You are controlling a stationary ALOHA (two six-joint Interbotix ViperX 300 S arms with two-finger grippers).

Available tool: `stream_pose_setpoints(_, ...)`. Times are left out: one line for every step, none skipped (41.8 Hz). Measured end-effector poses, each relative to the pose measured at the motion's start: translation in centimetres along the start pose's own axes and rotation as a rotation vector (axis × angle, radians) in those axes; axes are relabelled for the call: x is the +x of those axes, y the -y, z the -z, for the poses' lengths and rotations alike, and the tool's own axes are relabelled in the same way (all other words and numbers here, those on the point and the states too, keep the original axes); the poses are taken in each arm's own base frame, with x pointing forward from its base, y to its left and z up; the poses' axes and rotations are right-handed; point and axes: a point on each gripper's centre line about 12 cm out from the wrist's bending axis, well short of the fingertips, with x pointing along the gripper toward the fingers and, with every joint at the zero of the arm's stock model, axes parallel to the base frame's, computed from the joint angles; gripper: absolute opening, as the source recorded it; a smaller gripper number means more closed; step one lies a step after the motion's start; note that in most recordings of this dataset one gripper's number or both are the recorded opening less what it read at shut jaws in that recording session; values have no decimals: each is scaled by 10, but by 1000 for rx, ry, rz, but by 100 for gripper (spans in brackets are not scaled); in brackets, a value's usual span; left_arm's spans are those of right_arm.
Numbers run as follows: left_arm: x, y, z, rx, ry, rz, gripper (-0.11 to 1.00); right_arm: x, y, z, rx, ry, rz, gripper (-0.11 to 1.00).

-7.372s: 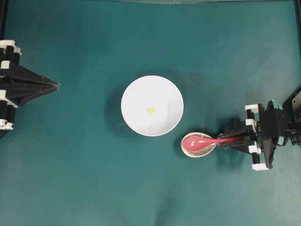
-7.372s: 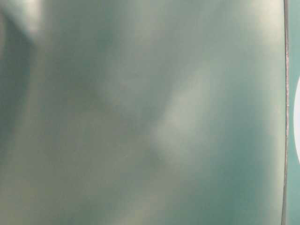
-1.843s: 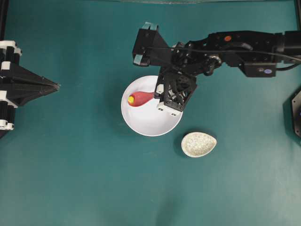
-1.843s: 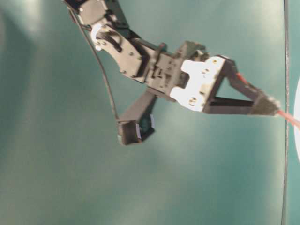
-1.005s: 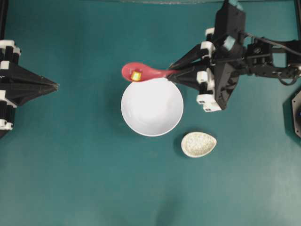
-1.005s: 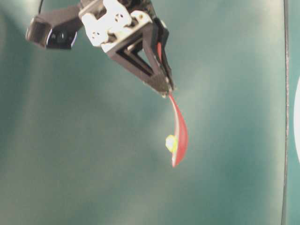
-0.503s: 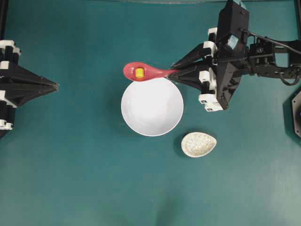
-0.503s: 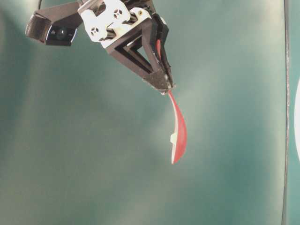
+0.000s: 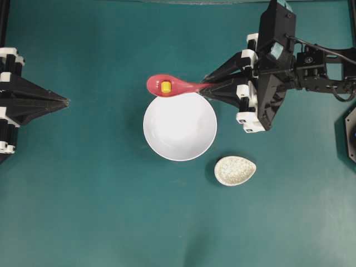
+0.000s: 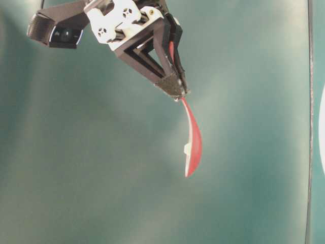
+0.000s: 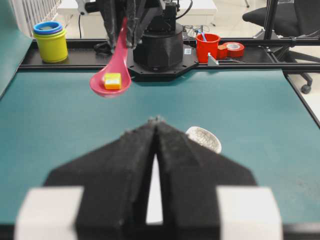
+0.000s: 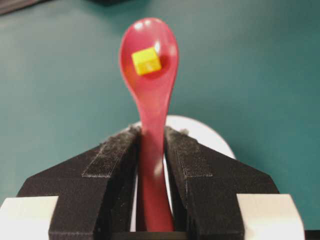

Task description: Scoop the yellow hexagonal prism block from the bowl with a spoon using the right arm.

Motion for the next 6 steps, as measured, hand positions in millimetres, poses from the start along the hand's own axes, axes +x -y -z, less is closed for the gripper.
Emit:
stream_pose_setpoints(0, 0, 0, 0, 0, 0, 0, 0, 0, 0, 2, 2, 0, 23)
stream_pose_setpoints(0, 0, 0, 0, 0, 0, 0, 0, 0, 0, 0, 2, 0, 23)
stream_pose_setpoints(0, 0, 0, 0, 0, 0, 0, 0, -1, 0, -1, 1, -1, 23)
stream_pose_setpoints(0, 0, 0, -2, 0, 0, 0, 0, -1, 0, -1, 1, -1, 23)
stream_pose_setpoints(0, 0, 0, 0, 0, 0, 0, 0, 0, 0, -4, 0, -1, 23)
stream_pose_setpoints(0, 0, 0, 0, 0, 0, 0, 0, -1, 0, -2, 1, -1, 23)
